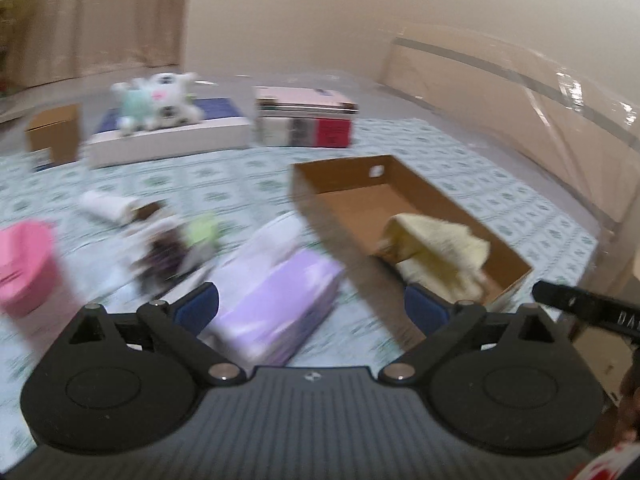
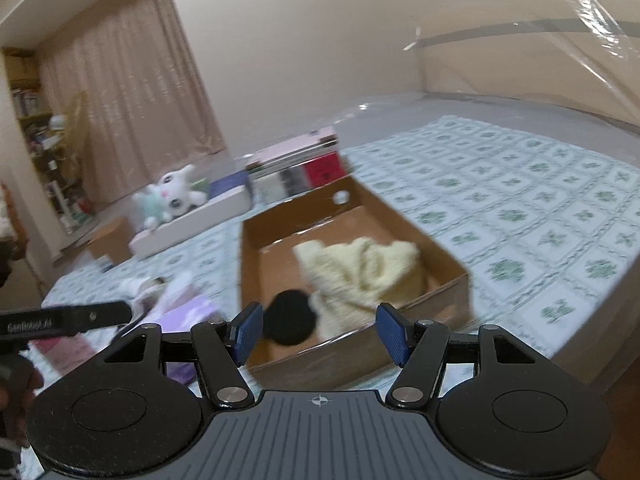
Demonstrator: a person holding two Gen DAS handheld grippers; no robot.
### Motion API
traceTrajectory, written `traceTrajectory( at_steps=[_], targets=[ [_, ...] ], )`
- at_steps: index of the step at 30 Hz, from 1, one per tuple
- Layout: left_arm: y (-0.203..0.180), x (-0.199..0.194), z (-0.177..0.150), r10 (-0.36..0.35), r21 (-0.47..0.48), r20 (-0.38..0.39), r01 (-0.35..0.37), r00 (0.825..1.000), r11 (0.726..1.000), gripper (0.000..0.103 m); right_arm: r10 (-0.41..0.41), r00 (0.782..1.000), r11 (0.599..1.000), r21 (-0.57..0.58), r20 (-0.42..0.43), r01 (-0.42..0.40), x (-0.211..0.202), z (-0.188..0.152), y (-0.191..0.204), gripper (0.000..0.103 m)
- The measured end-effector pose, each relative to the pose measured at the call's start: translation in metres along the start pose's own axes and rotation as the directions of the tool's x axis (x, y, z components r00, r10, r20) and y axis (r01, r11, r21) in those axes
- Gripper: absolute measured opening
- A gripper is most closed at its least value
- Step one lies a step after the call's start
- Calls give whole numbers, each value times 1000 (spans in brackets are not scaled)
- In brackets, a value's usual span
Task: Organize soft objects
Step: 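Withdraw both tools from the box back over the white cloth items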
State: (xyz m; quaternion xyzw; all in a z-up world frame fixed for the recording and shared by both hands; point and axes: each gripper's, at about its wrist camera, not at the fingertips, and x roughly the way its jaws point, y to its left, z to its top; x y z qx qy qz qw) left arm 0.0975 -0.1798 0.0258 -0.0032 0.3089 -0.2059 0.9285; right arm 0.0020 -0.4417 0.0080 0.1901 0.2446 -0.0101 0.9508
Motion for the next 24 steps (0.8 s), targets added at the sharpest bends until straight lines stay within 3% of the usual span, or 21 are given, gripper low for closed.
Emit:
traceTrajectory(
  at_steps=[8, 24],
  targets=[
    [48, -66, -38, 159, -59, 53, -156, 986, 986, 95, 69, 997, 998, -1, -35, -69, -9, -24, 41, 63],
    [102, -112, -70, 226, -131, 65, -216, 972, 968, 94, 130, 988, 985, -98, -88, -139, -1, -47, 113, 63]
  ],
)
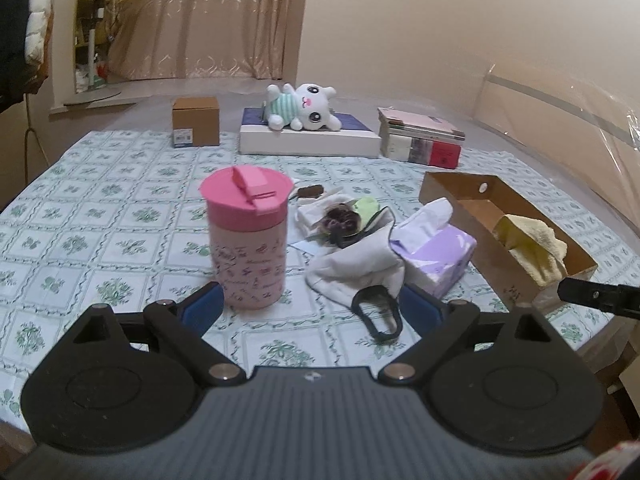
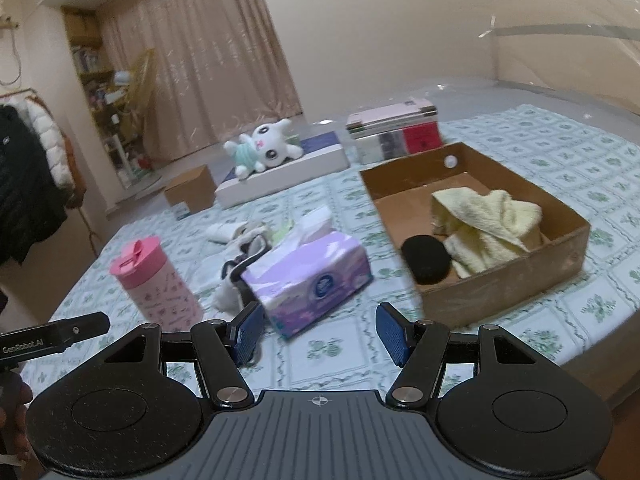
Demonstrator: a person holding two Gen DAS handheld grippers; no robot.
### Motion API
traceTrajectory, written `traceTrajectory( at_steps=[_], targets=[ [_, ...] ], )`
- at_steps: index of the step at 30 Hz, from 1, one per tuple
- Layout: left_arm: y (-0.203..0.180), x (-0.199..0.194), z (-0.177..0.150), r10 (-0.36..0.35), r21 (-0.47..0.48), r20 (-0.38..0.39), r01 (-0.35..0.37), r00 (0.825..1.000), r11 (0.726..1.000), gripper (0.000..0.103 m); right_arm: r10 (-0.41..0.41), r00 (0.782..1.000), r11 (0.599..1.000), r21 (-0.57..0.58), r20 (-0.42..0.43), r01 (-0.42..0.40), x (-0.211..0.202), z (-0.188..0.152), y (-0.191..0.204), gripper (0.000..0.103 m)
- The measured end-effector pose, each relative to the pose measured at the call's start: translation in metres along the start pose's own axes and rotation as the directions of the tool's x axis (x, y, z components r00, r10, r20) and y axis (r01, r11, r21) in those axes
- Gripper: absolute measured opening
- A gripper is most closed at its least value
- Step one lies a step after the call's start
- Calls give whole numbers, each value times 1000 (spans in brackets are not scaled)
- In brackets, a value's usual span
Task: Organize soft objects
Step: 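Withdraw both tools from the box back over the white cloth items, then grasp the white cloth with the black strap using the right tool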
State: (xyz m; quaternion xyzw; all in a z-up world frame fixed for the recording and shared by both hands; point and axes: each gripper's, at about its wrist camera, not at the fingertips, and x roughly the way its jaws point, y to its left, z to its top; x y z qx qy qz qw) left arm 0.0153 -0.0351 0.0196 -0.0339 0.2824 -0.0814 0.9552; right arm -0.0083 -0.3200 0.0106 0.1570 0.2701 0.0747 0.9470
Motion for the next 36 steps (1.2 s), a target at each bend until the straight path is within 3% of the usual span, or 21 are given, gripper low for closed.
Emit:
traceTrajectory(
  at_steps=[20, 36],
  targets=[
    [19, 3, 1, -17, -20, -23, 16, 1000, 1000, 94, 31, 999, 996, -88, -25, -33, 20, -1, 28, 63],
    [39, 25, 7, 5, -18, -42, -6, 999, 1000, 94, 92, 990, 953, -279, -111, -119, 88, -4, 76, 63]
  ],
)
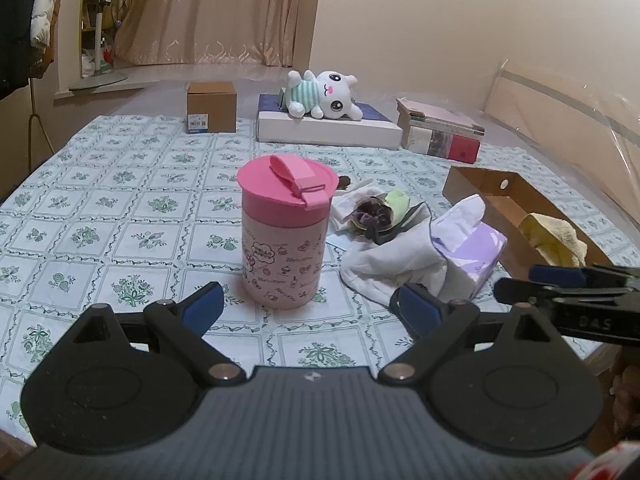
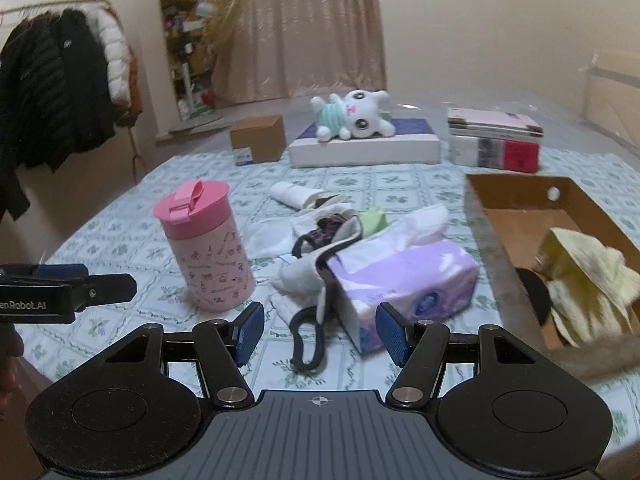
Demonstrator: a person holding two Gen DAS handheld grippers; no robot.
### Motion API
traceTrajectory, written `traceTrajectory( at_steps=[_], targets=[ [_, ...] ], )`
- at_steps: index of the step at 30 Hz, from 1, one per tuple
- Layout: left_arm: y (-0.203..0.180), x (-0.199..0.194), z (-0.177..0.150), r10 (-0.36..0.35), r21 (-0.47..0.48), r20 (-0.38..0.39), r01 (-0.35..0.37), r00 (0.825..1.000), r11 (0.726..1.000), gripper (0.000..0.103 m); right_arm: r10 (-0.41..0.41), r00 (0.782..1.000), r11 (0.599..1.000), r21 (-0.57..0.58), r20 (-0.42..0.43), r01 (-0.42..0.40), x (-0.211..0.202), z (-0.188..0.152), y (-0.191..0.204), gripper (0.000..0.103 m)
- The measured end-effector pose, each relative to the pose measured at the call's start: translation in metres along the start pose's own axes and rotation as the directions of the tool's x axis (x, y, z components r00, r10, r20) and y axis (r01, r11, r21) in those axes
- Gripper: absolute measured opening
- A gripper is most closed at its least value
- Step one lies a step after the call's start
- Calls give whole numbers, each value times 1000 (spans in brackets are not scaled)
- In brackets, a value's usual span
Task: Organize soft objects
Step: 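Grasp the white cloth with the black strap using the right tool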
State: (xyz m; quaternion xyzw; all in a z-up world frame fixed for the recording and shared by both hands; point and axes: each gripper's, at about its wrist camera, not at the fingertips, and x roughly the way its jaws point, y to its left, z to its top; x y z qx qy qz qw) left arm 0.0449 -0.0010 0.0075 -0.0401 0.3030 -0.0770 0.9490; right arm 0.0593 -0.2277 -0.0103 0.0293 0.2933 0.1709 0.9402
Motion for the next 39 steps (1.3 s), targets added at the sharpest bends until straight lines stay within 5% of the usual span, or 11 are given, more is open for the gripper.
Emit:
traceTrajectory(
  at_steps=[11, 16, 23, 26, 39],
  targets=[
    [19, 29, 1, 13, -2, -34, -13, 999, 1000, 94, -15, 997, 991, -135, -70, 5, 73, 10, 14, 61],
    [25, 41, 1, 14, -6, -48, -14, 999, 1000, 94, -48, 995, 980, -196, -93, 29, 100, 11, 22, 51],
    [32, 51, -2, 18, -19, -72, -20, 997, 1000, 94, -100, 990, 954, -292, -95, 68, 125, 10, 30, 24],
    [34, 53, -3, 21, -25, -79, -23, 997, 999, 94, -100, 991, 949, -309, -92, 67, 127, 8, 32, 7],
    [32, 41, -9, 21, -30, -76, -23, 997, 999, 93, 63, 970, 968, -221, -236, -116, 76, -33, 39, 6]
  ],
)
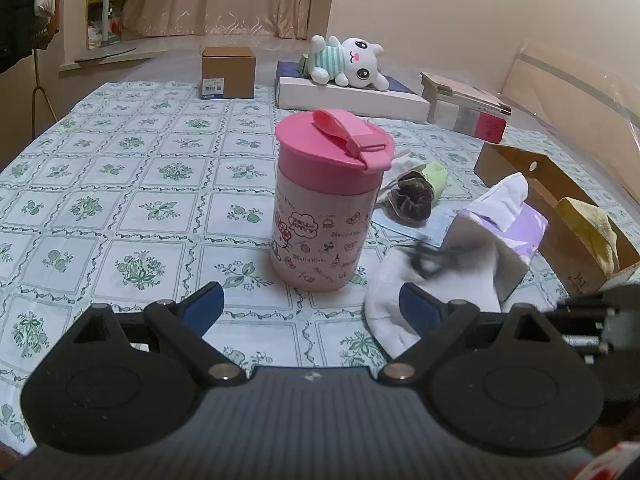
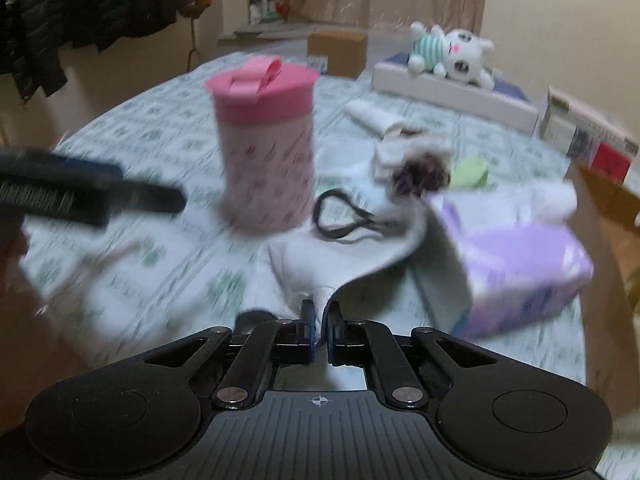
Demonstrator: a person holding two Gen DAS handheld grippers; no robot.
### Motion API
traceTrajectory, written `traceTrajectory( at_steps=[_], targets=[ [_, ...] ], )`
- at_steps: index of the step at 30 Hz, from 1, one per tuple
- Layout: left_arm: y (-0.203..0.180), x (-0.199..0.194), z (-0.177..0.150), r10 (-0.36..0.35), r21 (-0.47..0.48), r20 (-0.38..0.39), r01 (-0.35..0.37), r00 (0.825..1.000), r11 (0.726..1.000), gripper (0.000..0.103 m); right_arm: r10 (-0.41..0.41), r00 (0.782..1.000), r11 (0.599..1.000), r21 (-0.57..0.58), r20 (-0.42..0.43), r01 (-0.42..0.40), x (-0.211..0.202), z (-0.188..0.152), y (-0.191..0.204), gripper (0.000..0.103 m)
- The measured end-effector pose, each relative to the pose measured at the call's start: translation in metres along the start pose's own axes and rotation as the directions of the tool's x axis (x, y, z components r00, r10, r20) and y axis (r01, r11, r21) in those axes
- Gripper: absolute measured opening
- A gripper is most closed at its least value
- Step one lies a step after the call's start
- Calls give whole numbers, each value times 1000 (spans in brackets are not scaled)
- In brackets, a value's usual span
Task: Organize soft objects
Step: 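Grasp the white cloth with the black strap using the right tool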
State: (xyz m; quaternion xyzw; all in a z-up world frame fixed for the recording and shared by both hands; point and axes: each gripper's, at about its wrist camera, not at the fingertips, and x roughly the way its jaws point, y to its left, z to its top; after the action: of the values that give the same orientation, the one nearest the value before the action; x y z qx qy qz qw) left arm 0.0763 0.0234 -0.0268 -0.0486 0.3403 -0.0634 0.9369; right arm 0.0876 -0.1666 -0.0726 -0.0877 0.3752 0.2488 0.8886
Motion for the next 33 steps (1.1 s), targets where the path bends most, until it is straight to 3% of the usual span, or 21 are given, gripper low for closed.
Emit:
traceTrajectory(
  at_steps=[2, 4, 6, 7, 9, 12, 18, 23, 28, 30, 33],
  targets=[
    [0, -2, -2, 1, 5, -2, -1, 1000, 1000, 93, -7, 1000, 999, -31, -8, 7, -3, -9, 0, 7],
    [0, -3, -3, 0, 13, -3, 0, 1000, 1000, 93, -31, 999, 996, -84, -12, 30, -6, -13, 0, 19],
    [0, -4, -4, 0, 21, -4, 0, 1000, 1000, 93, -54, 998, 987, -148, 10, 55, -10, -14, -1, 62],
    [1, -4, -5, -2, 24, -4, 2, 1000, 1000, 93, -65, 997, 982, -175, 33, 70, -12, -14, -2, 68],
    [3, -3, -5, -9, 29, -4, 9, 1000, 1000, 93, -59, 996, 972, -225, 68, 72, -13, -10, -2, 71],
    [4, -1, -5, -23, 42, -7, 23, 1000, 999, 93, -22, 998, 947, -318, 54, 38, -4, -3, 4, 71],
    [10, 8, -3, -63, 78, -20, 65, 998, 995, 93, 0, 1000, 848, -529, -25, -13, 30, -4, 24, 71],
    [16, 16, -4, -85, 89, -37, 88, 996, 992, 93, 27, 997, 861, -505, -66, -57, 47, -3, 18, 70],
    [17, 19, -6, -95, 111, -51, 100, 994, 989, 93, 77, 993, 899, -425, -92, -109, 48, -1, 15, 39],
    [17, 18, -7, -99, 116, -53, 105, 994, 988, 93, 76, 993, 910, -401, -93, -108, 46, 0, 17, 16],
    [17, 15, -7, -107, 127, -53, 113, 993, 985, 93, 66, 994, 928, -361, -87, -94, 43, 0, 18, 6]
  ],
)
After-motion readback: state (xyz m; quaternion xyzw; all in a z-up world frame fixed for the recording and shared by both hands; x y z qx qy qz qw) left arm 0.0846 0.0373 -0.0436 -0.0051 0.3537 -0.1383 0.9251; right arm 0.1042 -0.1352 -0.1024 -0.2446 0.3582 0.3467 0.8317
